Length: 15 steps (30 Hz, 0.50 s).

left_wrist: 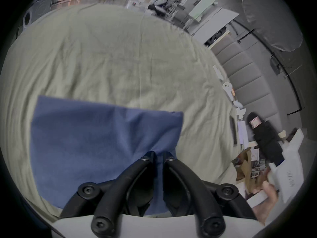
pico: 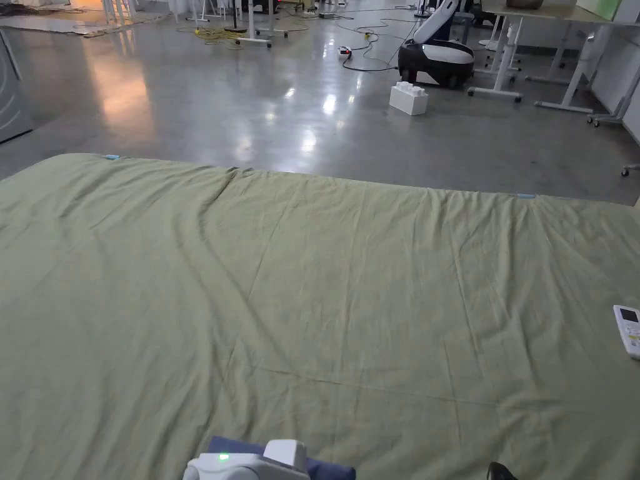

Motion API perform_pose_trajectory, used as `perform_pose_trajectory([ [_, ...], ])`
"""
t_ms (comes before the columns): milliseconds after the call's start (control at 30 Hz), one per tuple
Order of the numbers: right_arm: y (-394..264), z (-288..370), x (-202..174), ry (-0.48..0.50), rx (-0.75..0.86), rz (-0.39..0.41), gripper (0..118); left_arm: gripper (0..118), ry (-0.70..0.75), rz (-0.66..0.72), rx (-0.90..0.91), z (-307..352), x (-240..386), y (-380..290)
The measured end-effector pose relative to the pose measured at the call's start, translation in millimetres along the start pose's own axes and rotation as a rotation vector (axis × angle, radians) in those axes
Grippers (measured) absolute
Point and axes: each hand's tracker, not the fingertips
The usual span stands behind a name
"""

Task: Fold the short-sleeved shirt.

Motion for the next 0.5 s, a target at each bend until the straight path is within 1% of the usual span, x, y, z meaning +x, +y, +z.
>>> perform_pose_trajectory([
  [100,-1,1,1,-0.003,0.000,0.004,0,10,-0.092,0.030,-0.026,-16,1,-13],
  [233,-1,0,2,-0.005,-0.007,0.003,0,9,-0.066,-0.003,-0.028,-31,-2,-22],
  [333,0,1,0,-0.003,-0.006,0.004,0,7,-0.098,0.013,-0.012,-33,-10,-20],
  [433,3,1,-3,0.001,0.003,0.010,0,7,-0.095,-0.049,0.010,-24,-6,-18],
  [500,6,1,-4,0.001,0.012,0.009,0,7,-0.086,-0.088,0.059,-8,0,-14],
])
